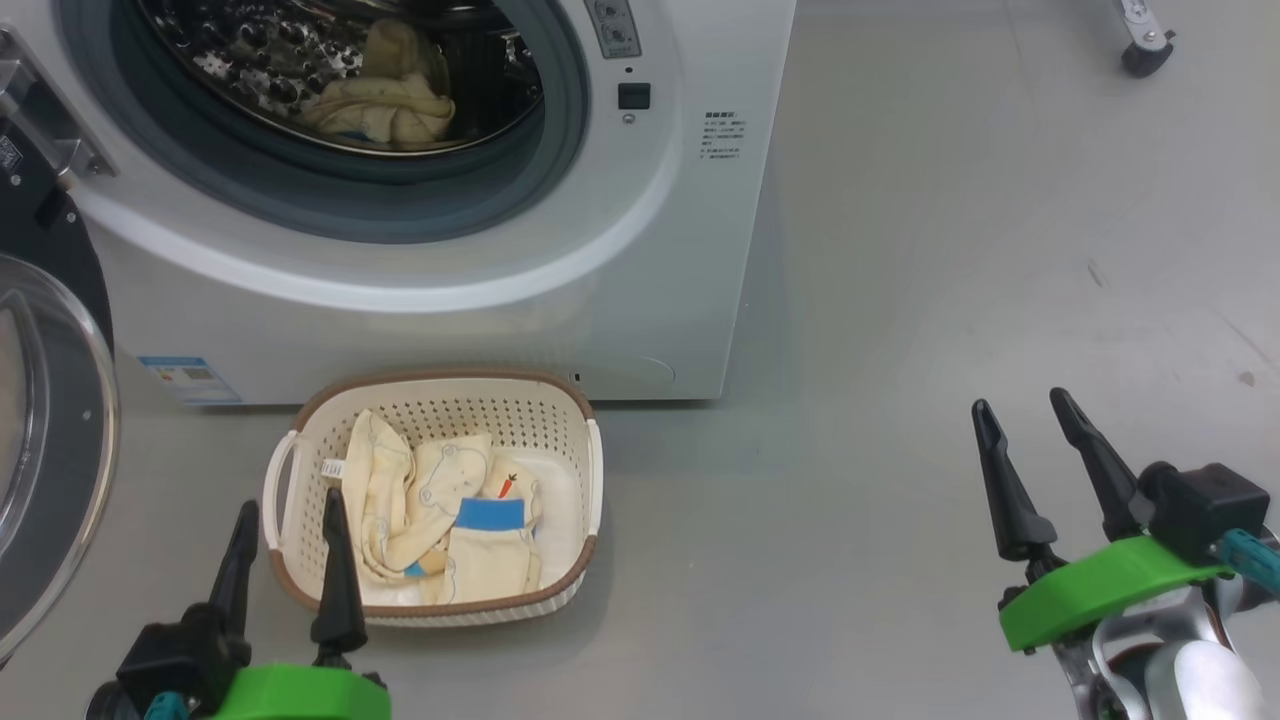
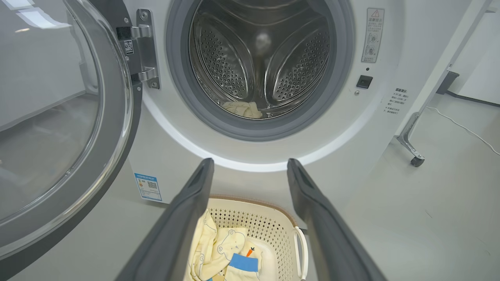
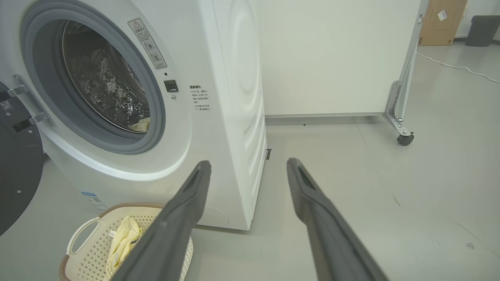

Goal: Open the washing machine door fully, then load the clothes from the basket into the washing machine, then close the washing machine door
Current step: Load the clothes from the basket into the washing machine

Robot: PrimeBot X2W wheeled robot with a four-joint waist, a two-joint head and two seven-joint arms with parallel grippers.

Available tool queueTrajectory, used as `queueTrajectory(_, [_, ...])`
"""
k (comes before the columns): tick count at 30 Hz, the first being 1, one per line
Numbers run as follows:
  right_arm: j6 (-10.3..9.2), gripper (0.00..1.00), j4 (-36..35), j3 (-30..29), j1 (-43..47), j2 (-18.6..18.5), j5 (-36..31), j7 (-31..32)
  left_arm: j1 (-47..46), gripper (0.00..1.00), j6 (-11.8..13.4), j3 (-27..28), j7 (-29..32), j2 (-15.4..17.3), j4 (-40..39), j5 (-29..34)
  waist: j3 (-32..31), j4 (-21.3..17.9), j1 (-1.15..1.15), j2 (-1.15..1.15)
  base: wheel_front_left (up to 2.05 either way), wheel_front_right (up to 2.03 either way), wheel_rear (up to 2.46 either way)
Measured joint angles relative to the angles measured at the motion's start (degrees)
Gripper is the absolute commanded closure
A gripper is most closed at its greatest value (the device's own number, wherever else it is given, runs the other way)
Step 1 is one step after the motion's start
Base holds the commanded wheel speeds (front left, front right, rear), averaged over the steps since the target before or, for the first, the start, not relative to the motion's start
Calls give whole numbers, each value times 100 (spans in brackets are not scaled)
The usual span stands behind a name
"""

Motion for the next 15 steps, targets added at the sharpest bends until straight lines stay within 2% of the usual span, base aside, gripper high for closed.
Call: queueTrajectory(15, [0,0,-140,-40,166,0,0,83,168,0,-1,18,0,-1,40,0,-195,-50,0,0,0,0,0])
